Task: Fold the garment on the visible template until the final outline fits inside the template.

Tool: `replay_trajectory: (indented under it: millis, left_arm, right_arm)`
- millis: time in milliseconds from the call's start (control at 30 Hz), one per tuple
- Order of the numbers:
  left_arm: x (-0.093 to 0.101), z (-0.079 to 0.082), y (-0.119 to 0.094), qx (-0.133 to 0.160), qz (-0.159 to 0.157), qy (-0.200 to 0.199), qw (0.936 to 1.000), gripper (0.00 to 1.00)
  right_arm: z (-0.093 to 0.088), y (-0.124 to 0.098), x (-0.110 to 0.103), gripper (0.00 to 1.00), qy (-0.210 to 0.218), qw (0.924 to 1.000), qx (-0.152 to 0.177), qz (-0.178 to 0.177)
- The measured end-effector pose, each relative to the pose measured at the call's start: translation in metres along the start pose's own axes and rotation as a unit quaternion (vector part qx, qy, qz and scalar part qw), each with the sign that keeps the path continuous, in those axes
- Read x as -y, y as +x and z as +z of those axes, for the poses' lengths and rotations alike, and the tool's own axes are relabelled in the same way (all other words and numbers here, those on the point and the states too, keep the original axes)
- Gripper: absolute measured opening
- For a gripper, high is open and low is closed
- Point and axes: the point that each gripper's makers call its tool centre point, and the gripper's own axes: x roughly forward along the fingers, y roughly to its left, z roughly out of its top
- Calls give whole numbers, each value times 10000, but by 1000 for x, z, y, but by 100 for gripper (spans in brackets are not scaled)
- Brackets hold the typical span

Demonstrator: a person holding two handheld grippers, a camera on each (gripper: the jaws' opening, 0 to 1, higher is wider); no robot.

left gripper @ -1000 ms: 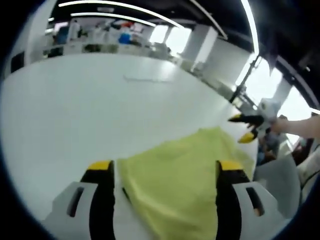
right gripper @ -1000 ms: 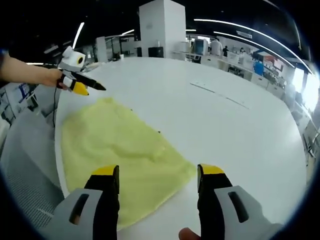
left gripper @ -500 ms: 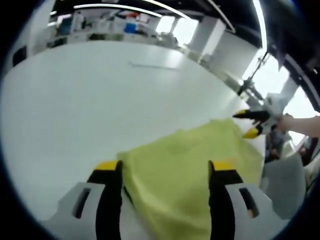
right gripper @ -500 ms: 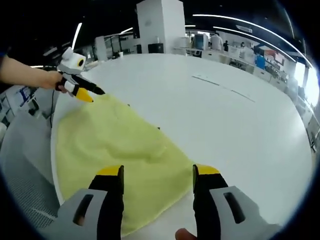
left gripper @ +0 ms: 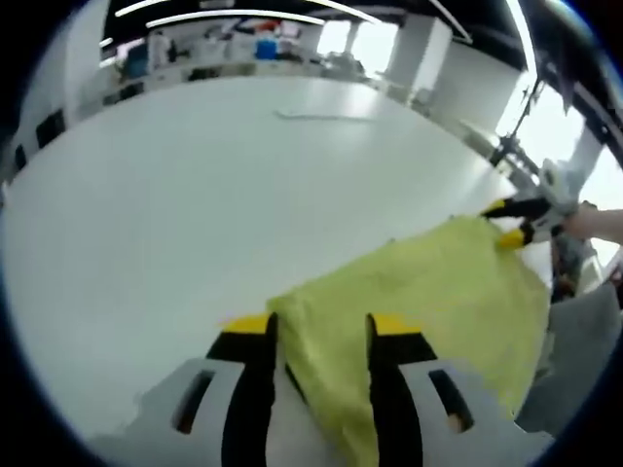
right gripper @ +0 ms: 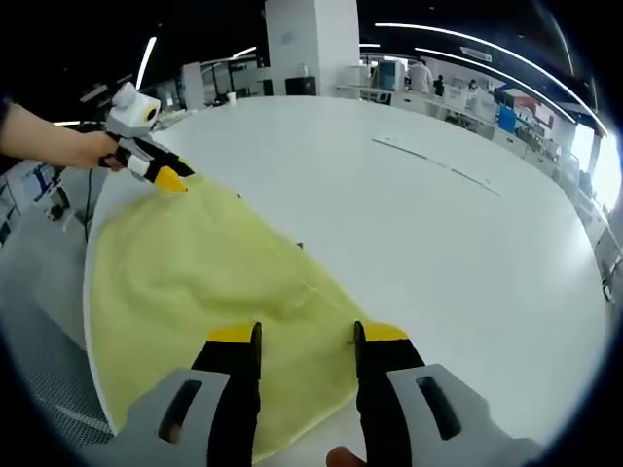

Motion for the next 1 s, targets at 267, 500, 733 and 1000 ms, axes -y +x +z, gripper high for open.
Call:
replay_trajectory:
  millis: [267,500,733,1000]
  left_arm:
    - [-8,-2,3,-94,354,139,9992,0]
    - [-9,0,-4,157,397,-78,9991,0]
    - [-10,5,-10,415,387,-361,9977,0]
    - [-9,23,-25,1137,144,-1066,9877,0]
  right_arm:
    - [-6,4,15,24,38,9999,1,-109]
    - [-12,9,30,5,131,9998,3,-175]
    - [-9,6,25,2,168,9995,-6,-262]
    - [0,-4,29,2,449,9979,277,-370]
